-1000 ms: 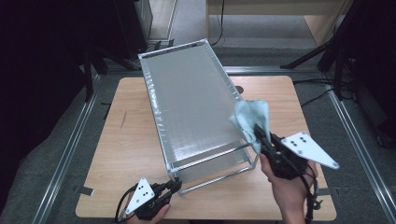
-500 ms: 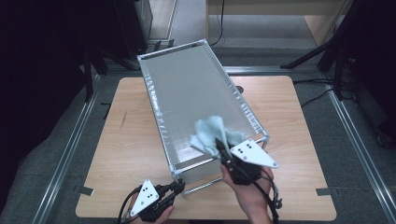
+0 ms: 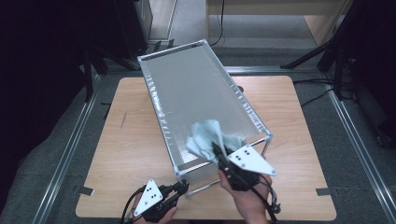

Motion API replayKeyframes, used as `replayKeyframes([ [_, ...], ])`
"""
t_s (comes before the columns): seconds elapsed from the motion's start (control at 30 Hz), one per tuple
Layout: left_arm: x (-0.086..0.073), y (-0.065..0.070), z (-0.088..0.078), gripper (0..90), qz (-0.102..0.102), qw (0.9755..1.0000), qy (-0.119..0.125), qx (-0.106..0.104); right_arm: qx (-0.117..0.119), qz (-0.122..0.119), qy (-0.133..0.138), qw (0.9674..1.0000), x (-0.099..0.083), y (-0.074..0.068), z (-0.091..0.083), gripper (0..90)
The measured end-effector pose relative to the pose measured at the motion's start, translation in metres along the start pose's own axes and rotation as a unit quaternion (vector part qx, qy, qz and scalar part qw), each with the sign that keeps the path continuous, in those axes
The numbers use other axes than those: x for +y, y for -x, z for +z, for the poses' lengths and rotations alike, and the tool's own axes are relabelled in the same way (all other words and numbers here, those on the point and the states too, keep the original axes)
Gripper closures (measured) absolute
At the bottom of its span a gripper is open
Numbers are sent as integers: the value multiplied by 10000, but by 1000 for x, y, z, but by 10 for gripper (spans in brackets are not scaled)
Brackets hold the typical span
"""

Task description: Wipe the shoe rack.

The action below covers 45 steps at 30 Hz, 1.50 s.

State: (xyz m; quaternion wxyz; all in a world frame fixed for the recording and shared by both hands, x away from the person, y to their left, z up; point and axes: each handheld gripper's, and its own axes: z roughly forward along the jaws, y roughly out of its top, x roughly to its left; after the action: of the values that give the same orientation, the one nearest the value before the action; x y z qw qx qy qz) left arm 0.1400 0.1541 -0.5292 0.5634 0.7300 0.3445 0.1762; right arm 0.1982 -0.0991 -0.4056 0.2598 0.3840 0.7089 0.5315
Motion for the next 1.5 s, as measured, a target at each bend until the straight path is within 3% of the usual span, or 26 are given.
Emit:
replayKeyframes([
  [0.13,0,0,0,806,-4,10000,1,-4,-442,145,134,9988,0,31,-14,846],
  [0.27,0,-1,0,804,-50,10000,5,-3,-1013,265,229,9942,2,61,-28,845],
  [0.33,0,-1,0,803,-60,10000,8,-13,-953,417,247,9943,0,67,-32,844],
  [0.43,0,0,0,804,-48,10000,15,24,-907,312,260,9950,-3,58,-31,845],
  [0.57,0,0,1,803,-98,9999,13,24,-548,207,223,9980,-3,35,-24,846],
  [0.73,0,1,3,803,-112,9999,31,11,58,45,218,9997,-5,0,-15,846],
  [0.87,0,2,3,803,-93,9999,30,28,514,-156,224,9983,-6,-25,-11,843],
  [0.93,0,2,3,804,-75,10000,34,35,561,-260,235,9978,-6,-28,-11,843],
  [1.0,0,2,3,804,-77,10000,36,33,589,-195,241,9978,-6,-23,-13,843],
  [1.13,0,1,3,804,-76,10000,33,18,172,-77,323,9993,-9,2,-24,844],
  [1.27,0,2,3,804,-77,10000,19,21,-243,88,455,9986,-15,29,-38,840],
  [1.37,0,2,3,804,-81,10000,14,23,-665,186,549,9961,-20,48,-49,839],
  [1.5,0,2,3,804,-82,10000,20,30,-1033,367,567,9924,-29,67,-59,839],
])
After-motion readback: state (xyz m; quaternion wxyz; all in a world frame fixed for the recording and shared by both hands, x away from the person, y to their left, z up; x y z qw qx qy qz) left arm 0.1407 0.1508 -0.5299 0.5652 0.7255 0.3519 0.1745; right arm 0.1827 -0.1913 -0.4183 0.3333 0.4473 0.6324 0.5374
